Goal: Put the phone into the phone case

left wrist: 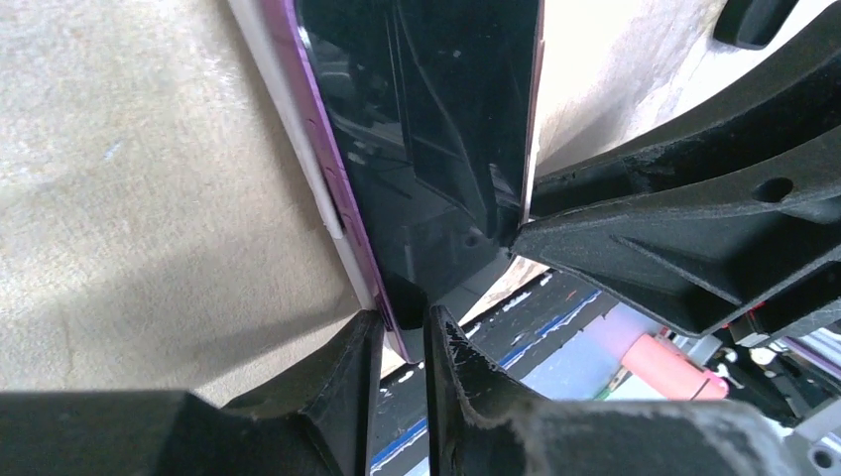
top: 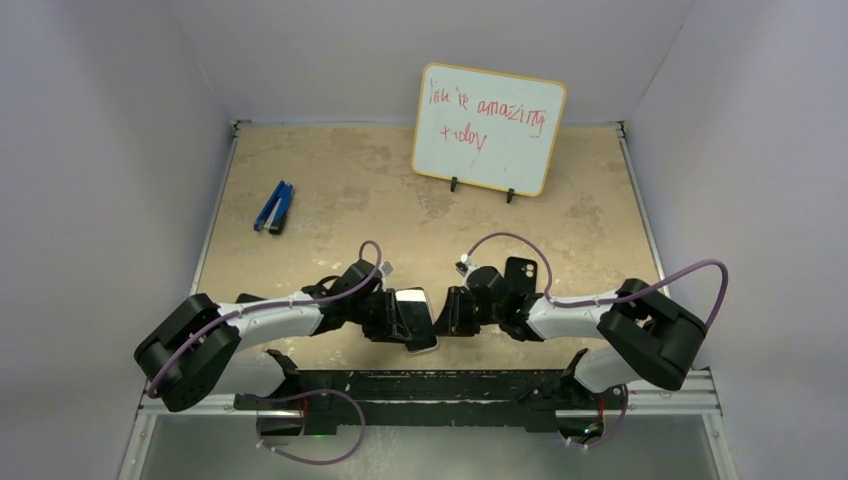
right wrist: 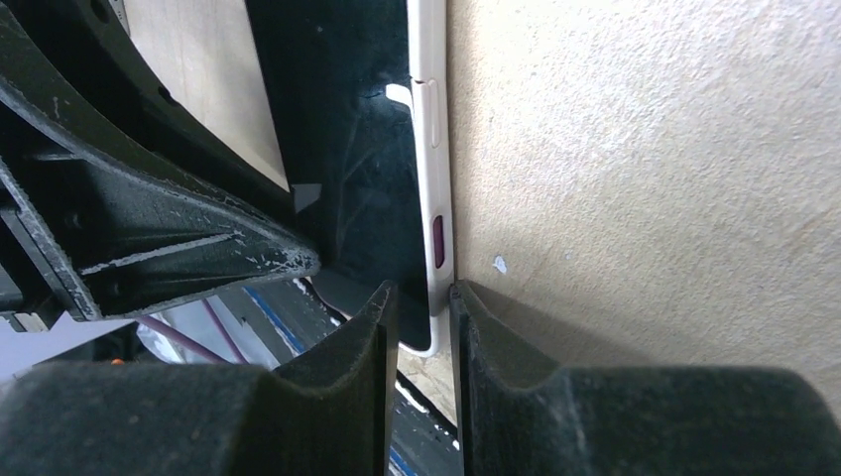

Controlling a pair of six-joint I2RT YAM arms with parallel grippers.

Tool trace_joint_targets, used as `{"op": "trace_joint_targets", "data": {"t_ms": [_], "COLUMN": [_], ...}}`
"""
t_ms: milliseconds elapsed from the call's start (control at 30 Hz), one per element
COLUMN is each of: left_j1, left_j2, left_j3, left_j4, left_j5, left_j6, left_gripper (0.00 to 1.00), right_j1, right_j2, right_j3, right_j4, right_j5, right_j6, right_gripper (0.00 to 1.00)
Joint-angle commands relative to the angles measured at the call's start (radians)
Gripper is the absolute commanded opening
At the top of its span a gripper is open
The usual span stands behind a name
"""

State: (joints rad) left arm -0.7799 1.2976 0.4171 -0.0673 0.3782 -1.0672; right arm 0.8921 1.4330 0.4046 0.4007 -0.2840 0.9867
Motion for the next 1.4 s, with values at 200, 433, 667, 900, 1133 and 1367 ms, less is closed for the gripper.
{"op": "trace_joint_targets", "data": {"t_ms": [200, 433, 667, 900, 1133, 1367], "left_j1": [0.065, 0.152, 0.154, 0.153, 0.153, 0.153], "left_j2": [-0.109, -0.077, 0.012, 0.025, -0.006, -0.01], "left_j3": [0.068, 0.068, 0.042, 0.012, -0.048, -0.056], "left_j4": [-0.09, -0.045, 0.028, 0.033, 0.133, 0.115], "left_j5": [-0.057, -0.042, -0.009, 0.004, 0.107, 0.101], "left_j6": [0.052, 0.126, 0.138, 0.144, 0.073, 0.086], "left_gripper": [0.32, 0.3, 0.23, 0.13, 0.05, 0.02], "right_j1": [0.029, 0.023, 0.019, 0.019, 0.01, 0.009], "right_j2": [-0.156, -0.119, -0.042, 0.031, 0.046, 0.047], "right_j3": [0.009, 0.066, 0.086, 0.073, 0.053, 0.028], "right_j4": [-0.116, -0.123, -0.067, 0.018, 0.232, 0.502], "right_j5": [0.101, 0.159, 0.174, 0.111, 0.005, -0.068], "right_j6": [0.003, -0.041, -0.066, -0.047, 0.09, 0.198], "right_gripper": [0.36, 0.49, 0.56, 0.67, 0.66, 0.65]}}
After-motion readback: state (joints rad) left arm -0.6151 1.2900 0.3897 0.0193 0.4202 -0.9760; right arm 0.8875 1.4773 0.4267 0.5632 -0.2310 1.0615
